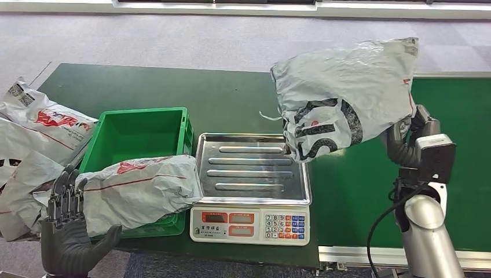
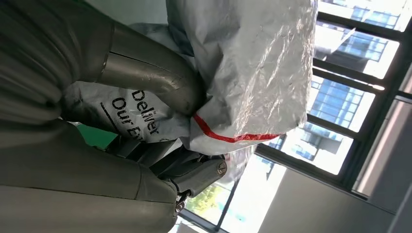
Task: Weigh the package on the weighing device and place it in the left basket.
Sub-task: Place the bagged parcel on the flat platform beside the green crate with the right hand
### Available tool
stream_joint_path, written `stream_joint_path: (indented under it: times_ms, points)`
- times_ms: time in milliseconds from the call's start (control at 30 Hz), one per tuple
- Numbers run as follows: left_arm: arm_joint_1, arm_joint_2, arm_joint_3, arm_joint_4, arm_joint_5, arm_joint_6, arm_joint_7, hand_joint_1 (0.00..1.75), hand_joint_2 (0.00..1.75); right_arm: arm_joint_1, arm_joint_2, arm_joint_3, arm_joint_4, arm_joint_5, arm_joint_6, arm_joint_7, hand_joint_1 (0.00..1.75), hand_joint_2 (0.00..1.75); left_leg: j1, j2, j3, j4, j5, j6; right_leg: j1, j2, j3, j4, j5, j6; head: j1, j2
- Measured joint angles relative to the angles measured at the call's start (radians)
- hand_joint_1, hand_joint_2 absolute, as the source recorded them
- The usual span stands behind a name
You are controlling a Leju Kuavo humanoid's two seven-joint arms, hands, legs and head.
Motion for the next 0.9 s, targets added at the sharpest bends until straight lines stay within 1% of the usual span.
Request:
stream_joint_path:
  times_ms: [300,900]
  points:
    - [0.000,-0.002,0.000,0.002,0.000,0.000,0.000,0.00,1.75,0.018,0.000,0.000,-0.064,-0.001,0.000,0.000,1.75,1.75,0.000,0.000,0.000,0.000,0.001,-0.001,0.000,0.000,0.000,0.000,0.001,0.000,0.000,0.000]
    - [-0.001,-0.004,0.000,0.005,0.000,0.000,0.000,0.00,1.75,0.022,0.000,-0.001,-0.081,-0.001,0.000,0.000,1.75,1.75,0.000,0.000,0.000,0.000,0.001,-0.001,0.000,0.000,0.000,0.000,0.001,0.000,0.000,0.000]
